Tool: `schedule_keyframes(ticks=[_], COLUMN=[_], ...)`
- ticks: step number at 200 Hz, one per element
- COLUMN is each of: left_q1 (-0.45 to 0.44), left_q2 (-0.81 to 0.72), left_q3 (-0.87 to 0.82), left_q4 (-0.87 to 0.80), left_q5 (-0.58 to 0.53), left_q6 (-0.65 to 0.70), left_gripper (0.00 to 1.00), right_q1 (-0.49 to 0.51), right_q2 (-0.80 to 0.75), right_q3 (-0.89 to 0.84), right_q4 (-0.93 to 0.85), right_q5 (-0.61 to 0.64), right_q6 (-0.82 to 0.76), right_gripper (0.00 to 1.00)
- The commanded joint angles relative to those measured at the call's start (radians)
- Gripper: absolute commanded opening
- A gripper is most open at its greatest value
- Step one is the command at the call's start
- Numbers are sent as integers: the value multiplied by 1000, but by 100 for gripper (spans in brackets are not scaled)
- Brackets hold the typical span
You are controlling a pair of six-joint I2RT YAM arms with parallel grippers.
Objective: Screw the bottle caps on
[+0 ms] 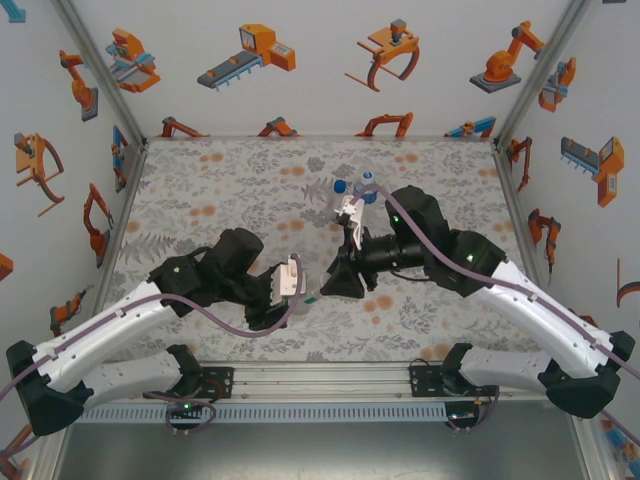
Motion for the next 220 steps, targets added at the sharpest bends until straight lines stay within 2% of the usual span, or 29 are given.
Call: schedule_keyframes(ticks=[1,29,67,94,103,122,141,180,197,220], left_q1=[-9,-9,-8,-8,-8,-8,-8,-8,-9,-10], left_q2=[-18,-15,-15,-13,-12,-10,-9,-10,-15,-22], left_q3=[-2,-2,-2,-5,-5,-8,-10,-10,-18,-22], left_q4=[105,122,151,165,167,167,167,144,142,141], left_q5=[0,-21,-56,-65,-64,-64,-51,-11,-2,4], left_q6=[-6,-10,-19,-26,-28,-30,-26,-26,-29,-34], left_gripper=[0,0,0,0,0,0,0,0,0,0], right_q1=[5,5,5,7,12,16,15,15,12,13], right_q2=[3,4,29,33,31,14,-3,-6,-3,2], right_q3=[-27,-33,-23,-39,-45,-60,-69,33,94,167], right_q4=[35,-40,-150,-135,-128,-111,-68,-83,-119,-155], right_q5=[96,192,250,255,272,308,327,354,374,402], right_q6=[304,563,883,1015,1029,1042,1030,825,712,518], right_gripper=[0,0,0,0,5,16,36,65,69,69])
